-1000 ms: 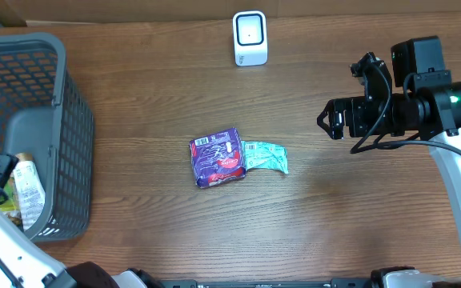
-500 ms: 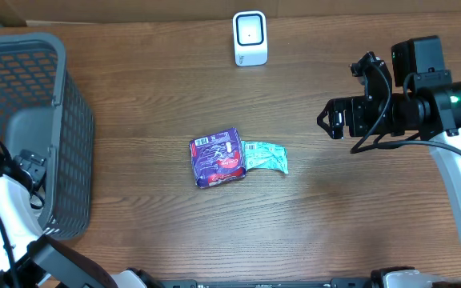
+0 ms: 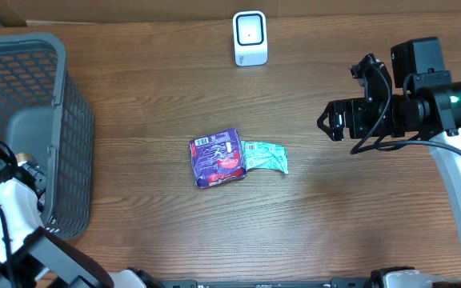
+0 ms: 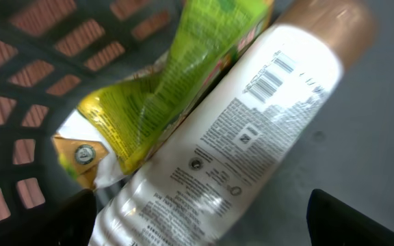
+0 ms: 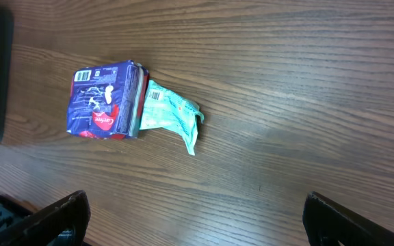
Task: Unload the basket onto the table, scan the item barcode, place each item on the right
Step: 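Reach the left gripper into the basket and grasp the white tube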
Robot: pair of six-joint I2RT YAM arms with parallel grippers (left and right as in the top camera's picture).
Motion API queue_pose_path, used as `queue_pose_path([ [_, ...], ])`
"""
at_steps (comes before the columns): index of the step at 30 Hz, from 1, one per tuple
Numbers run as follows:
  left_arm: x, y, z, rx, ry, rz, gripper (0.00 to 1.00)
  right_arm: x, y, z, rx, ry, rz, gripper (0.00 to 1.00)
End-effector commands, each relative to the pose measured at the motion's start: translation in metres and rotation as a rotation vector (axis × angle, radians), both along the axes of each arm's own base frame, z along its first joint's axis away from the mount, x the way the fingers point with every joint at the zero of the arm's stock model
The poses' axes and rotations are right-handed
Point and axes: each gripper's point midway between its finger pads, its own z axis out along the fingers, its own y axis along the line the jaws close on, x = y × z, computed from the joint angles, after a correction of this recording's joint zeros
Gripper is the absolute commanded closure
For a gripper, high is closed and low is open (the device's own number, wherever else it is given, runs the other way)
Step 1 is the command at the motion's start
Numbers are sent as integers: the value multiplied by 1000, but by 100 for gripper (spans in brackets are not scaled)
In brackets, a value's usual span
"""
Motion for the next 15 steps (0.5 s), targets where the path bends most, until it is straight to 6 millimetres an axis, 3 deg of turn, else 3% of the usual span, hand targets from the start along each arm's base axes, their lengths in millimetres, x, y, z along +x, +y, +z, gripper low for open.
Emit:
queue_pose_path([
  [1, -10, -1, -31, -38, 104, -7, 10, -1, 3, -6, 2, 15, 8, 0],
  [3, -13, -4, -49, -78, 142, -8, 11, 0, 3, -7, 2, 21, 8, 0],
  [7, -13, -6, -57, -100, 149, -3, 21, 0, 3, -9, 2, 26, 8, 0],
  [10, -11, -5, -57, -100, 139, -3, 45, 0, 3, -9, 2, 26, 8, 0],
  [13, -3, -10, -58, -129, 97, -24, 84, 0, 3, -9, 2, 26, 8, 0],
  [15, 4, -14, -59, -155, 64, -41, 96, 0, 3, -9, 2, 26, 8, 0],
])
